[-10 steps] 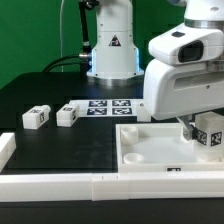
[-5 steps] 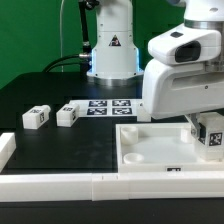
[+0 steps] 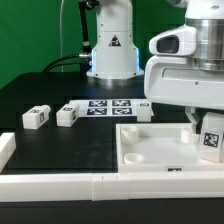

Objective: Assemble one leg

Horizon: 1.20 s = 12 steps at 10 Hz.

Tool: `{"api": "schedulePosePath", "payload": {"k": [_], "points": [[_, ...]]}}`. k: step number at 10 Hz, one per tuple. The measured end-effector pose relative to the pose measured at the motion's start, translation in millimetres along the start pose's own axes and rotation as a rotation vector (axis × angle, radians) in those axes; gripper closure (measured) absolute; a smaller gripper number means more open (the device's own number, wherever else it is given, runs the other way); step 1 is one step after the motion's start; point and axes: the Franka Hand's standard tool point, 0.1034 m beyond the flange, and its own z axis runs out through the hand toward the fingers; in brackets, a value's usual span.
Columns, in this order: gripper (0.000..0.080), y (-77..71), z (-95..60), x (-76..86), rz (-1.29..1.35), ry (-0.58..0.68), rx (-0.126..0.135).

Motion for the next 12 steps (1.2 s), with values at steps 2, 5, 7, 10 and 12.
{"api": "schedulePosePath", "payload": {"k": [2,5,7,10,12], "points": [[0.0507,0.7,0.5,0.6,0.301,-0.011,0.010],[0.0507,-0.2,0.4,-0.8,0.635,-0.019,0.007],[0.0507,-0.3,0.5,-0.4,0.774,-0.027,0.013],[0.0322,-1.3,0.6,-1.2,0.736,-0.030,0.016],[0.0162,-2.1,1.5,-2.7,0.582,-0.029,0.023]]}}
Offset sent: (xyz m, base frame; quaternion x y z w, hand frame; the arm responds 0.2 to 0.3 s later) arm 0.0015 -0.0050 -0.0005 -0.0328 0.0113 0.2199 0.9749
